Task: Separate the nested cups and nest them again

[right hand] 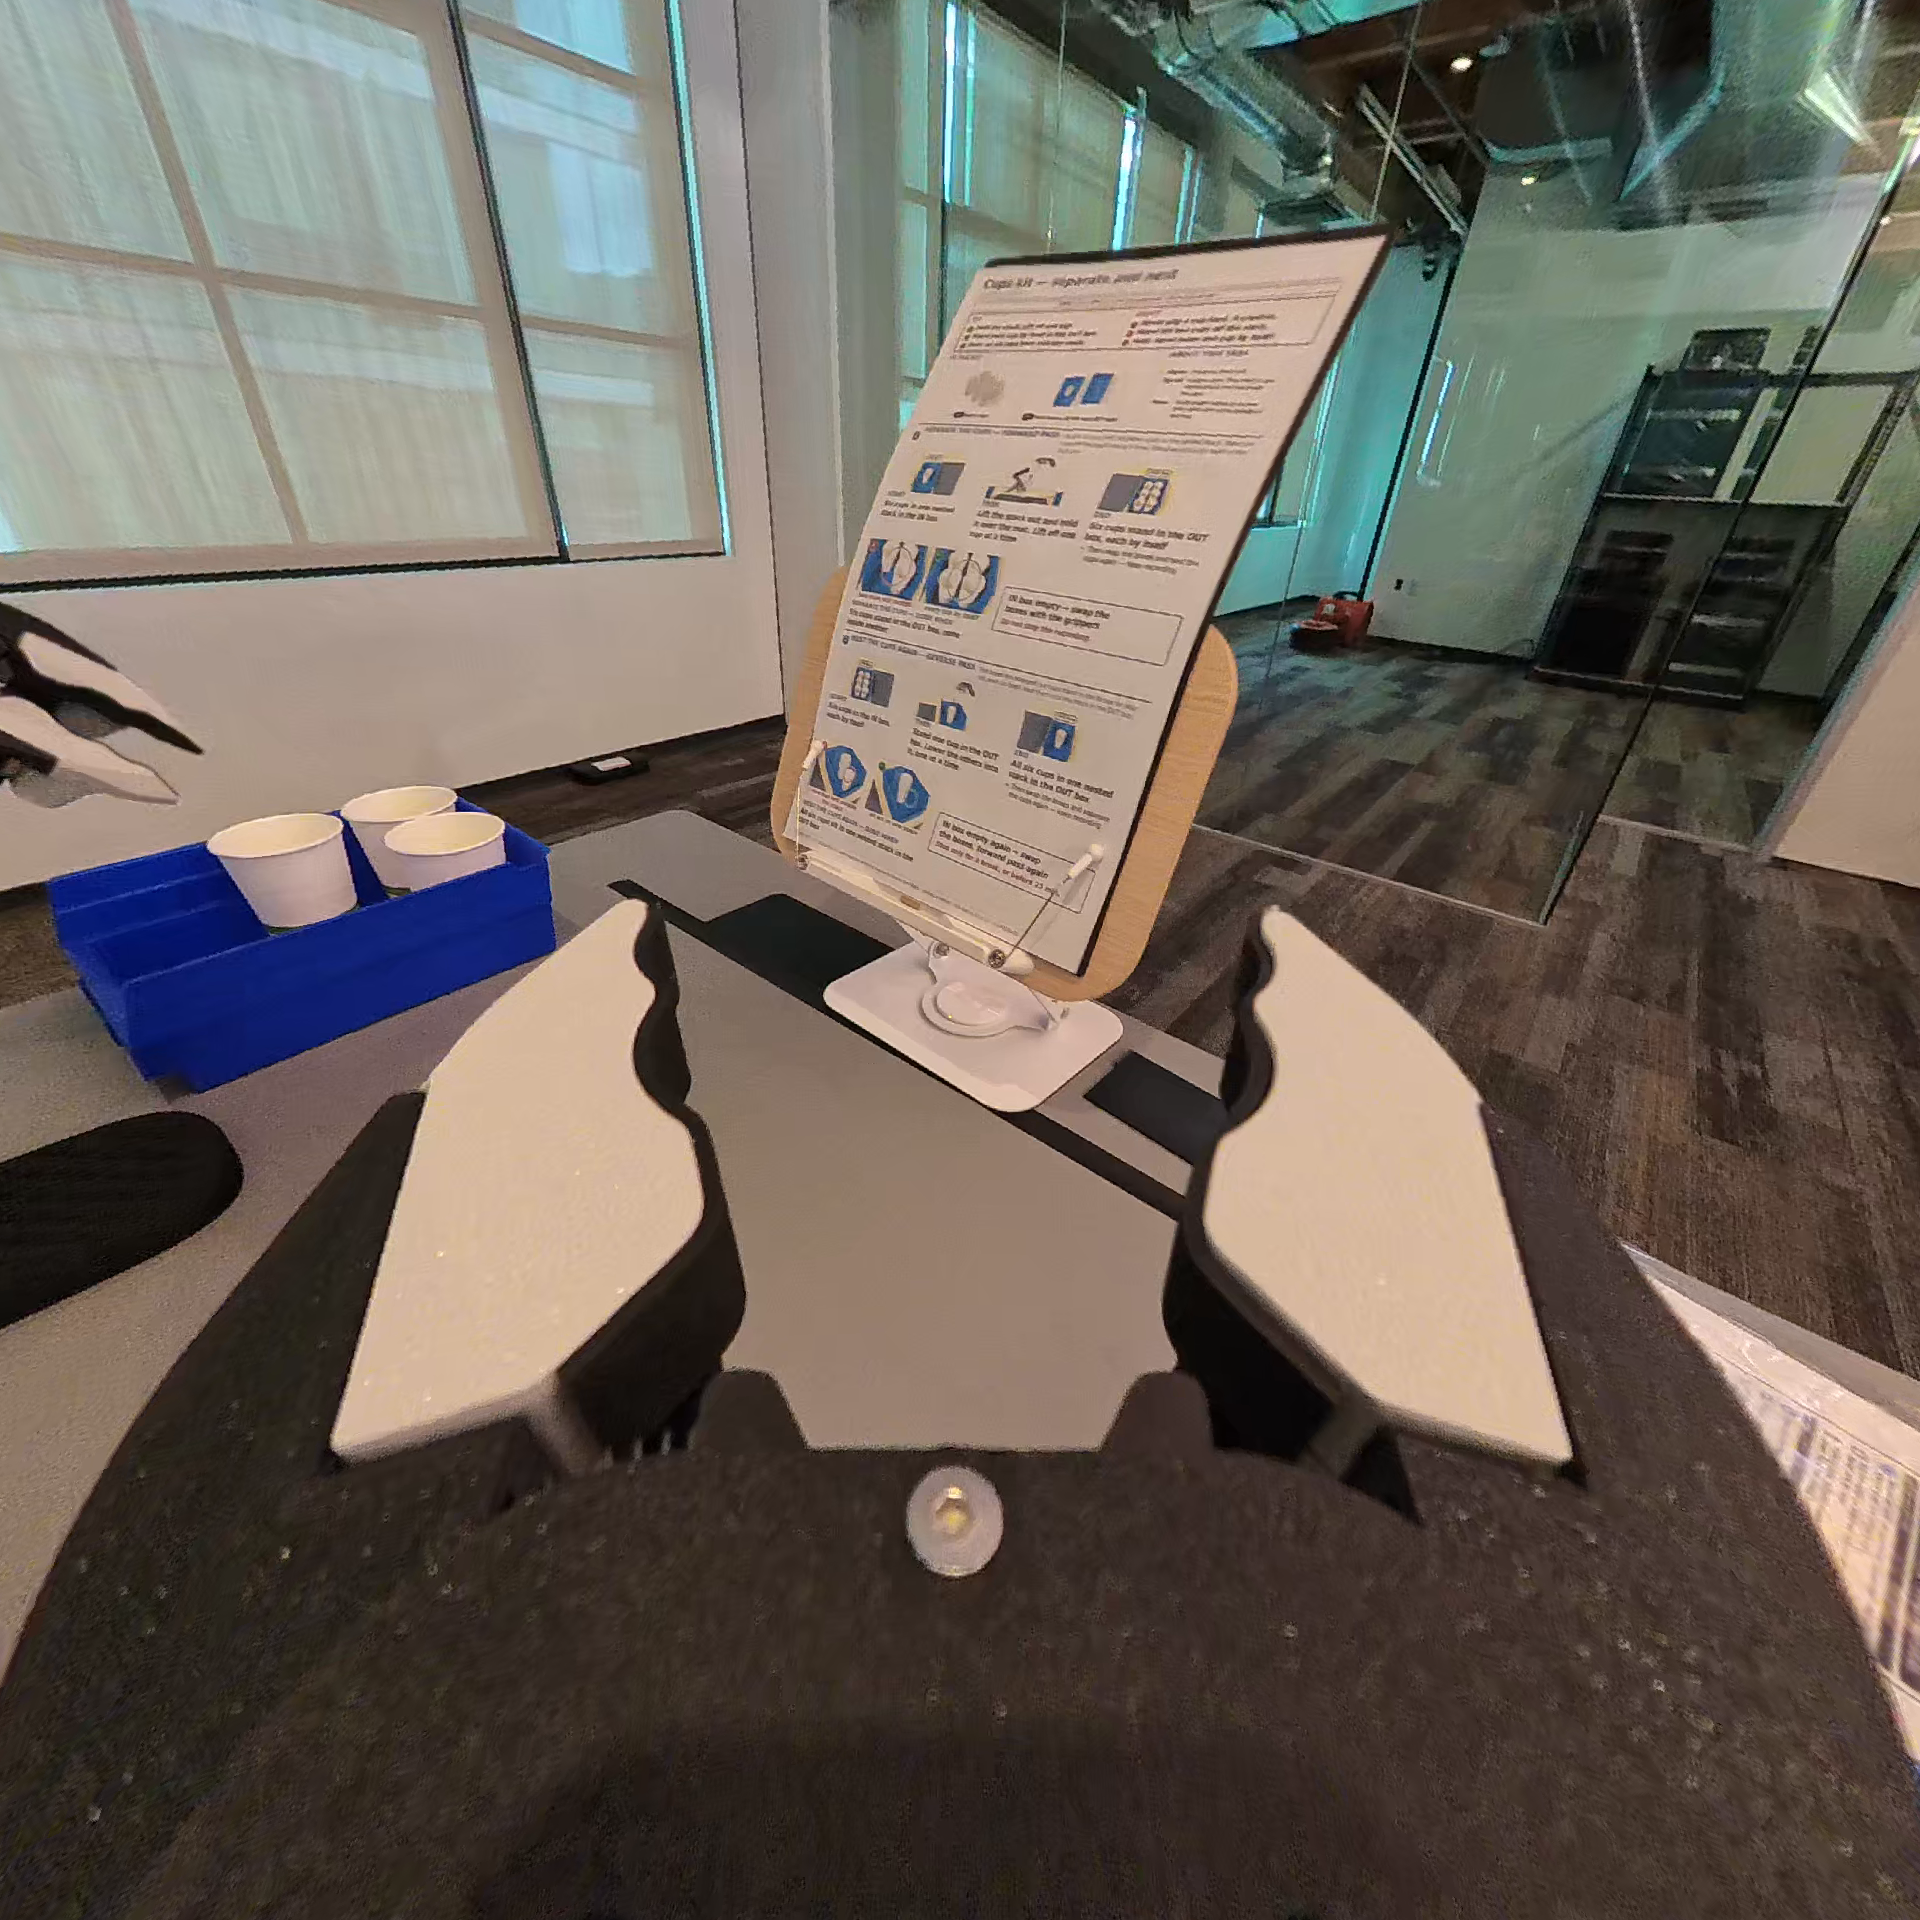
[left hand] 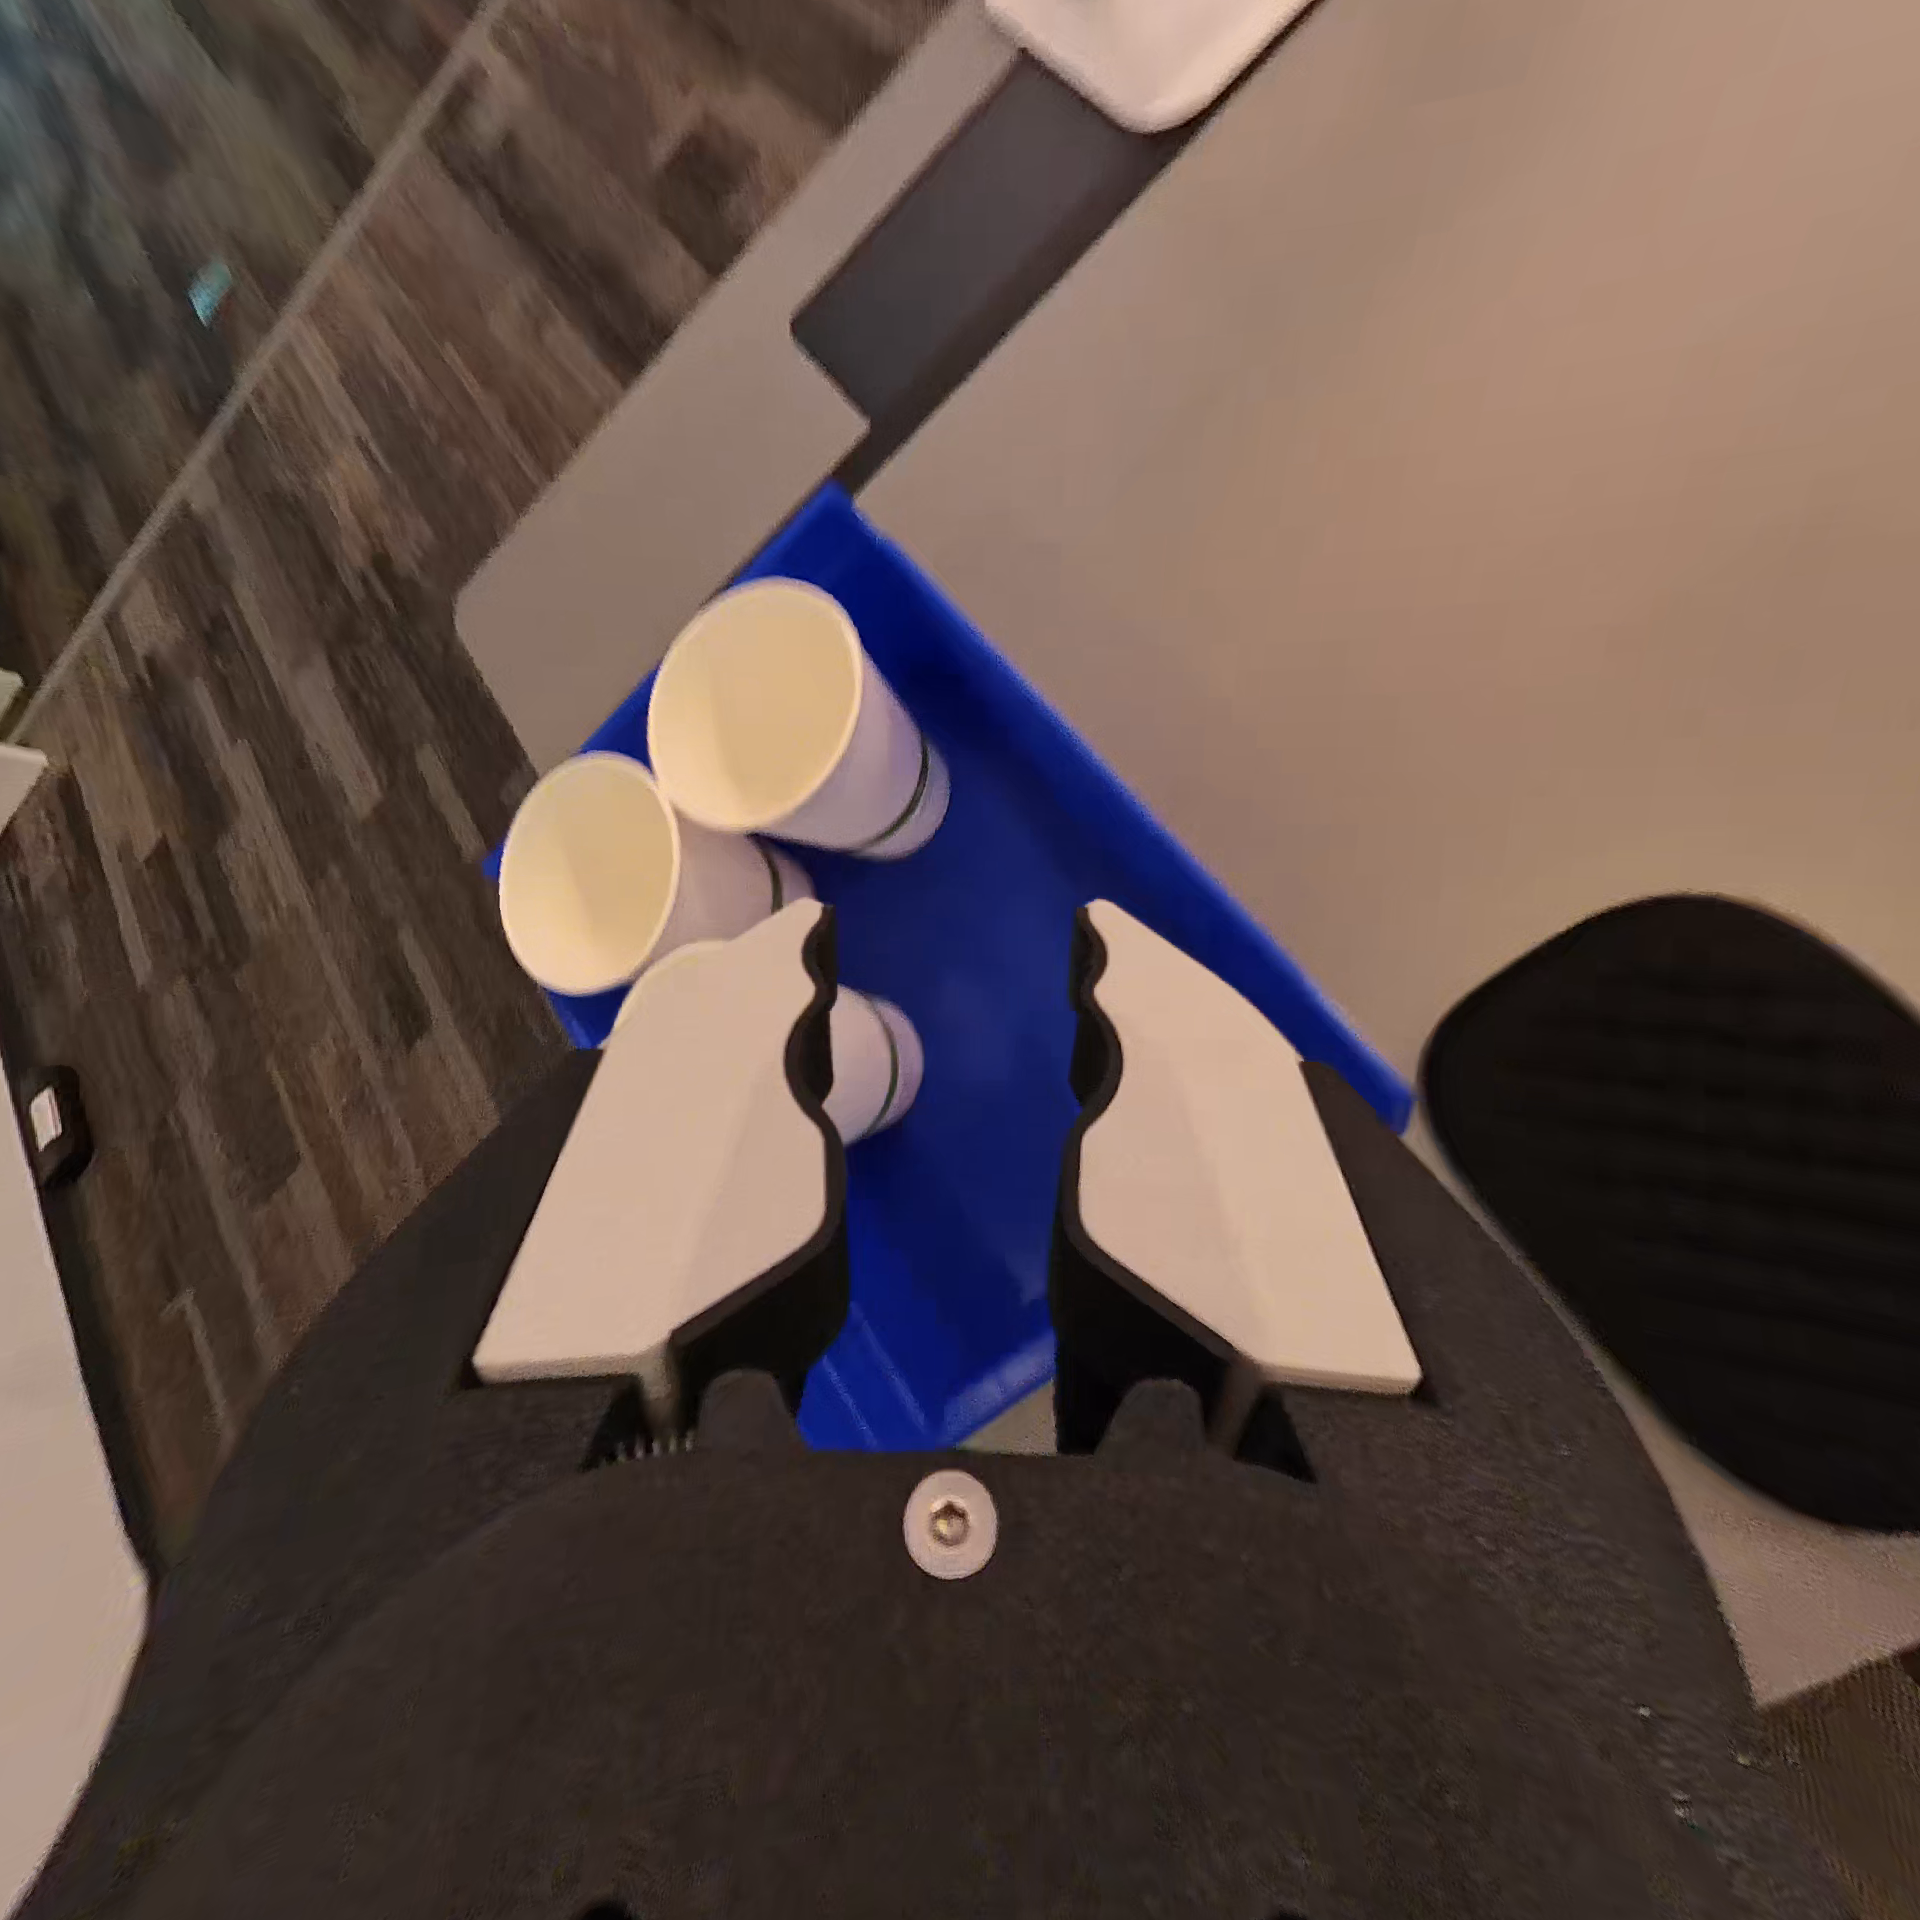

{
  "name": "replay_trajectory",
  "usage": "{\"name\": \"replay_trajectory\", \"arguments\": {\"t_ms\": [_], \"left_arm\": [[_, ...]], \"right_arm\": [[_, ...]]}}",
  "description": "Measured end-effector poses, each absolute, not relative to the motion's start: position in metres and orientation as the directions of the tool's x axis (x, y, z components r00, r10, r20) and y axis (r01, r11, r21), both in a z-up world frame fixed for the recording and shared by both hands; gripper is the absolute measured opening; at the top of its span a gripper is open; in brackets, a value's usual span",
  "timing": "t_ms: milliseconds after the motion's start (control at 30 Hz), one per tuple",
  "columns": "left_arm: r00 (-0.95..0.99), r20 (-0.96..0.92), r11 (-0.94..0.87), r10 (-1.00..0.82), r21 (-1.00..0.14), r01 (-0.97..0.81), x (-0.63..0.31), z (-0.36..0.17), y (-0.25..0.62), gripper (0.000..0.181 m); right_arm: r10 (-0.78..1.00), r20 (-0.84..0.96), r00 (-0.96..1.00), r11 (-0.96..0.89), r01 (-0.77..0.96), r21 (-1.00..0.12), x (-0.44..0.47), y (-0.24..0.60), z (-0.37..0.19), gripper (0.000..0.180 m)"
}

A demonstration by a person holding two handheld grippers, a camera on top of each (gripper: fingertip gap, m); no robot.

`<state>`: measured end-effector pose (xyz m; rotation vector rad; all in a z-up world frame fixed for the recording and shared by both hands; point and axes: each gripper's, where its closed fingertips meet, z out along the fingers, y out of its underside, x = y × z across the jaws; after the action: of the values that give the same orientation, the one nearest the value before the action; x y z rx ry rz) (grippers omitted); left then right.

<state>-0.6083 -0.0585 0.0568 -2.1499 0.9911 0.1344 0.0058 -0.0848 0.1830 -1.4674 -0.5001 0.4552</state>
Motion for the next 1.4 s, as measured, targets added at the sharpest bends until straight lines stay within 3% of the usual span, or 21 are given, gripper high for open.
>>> {"name": "replay_trajectory", "arguments": {"t_ms": [433, 667, 767, 833, 967, 1400], "left_arm": [[0.618, -0.456, -0.595, -0.641, -0.214, -0.775, -0.688, -0.03, -0.047, 0.046], [0.644, -0.409, -0.646, -0.646, -0.156, -0.747, -0.694, -0.054, -0.021, 0.044], [0.653, -0.381, -0.668, -0.654, -0.114, -0.735, -0.698, -0.064, -0.021, 0.039], [0.652, -0.381, -0.675, -0.655, -0.093, -0.732, -0.702, -0.069, -0.022, 0.025], [0.666, -0.366, -0.677, -0.65, -0.119, -0.726, -0.703, -0.074, -0.022, 0.009], [0.665, -0.297, -0.658, -0.685, -0.138, -0.74, -0.694, -0.052, -0.045, 0.0]], "right_arm": [[0.576, -0.058, 0.815, -0.039, -0.043, -0.998, 0.026, -0.069, 0.156, 0.097], [0.566, -0.062, 0.822, -0.076, -0.022, -0.997, 0.028, -0.069, 0.146, 0.097], [0.564, -0.058, 0.824, -0.078, -0.016, -0.997, 0.028, -0.068, 0.145, 0.097], [0.56, -0.06, 0.826, -0.079, -0.019, -0.997, 0.029, -0.067, 0.144, 0.097], [0.557, -0.082, 0.826, -0.096, -0.034, -0.995, 0.031, -0.062, 0.139, 0.097], [0.551, -0.106, 0.828, -0.132, -0.039, -0.991, 0.034, -0.053, 0.128, 0.097]]}}
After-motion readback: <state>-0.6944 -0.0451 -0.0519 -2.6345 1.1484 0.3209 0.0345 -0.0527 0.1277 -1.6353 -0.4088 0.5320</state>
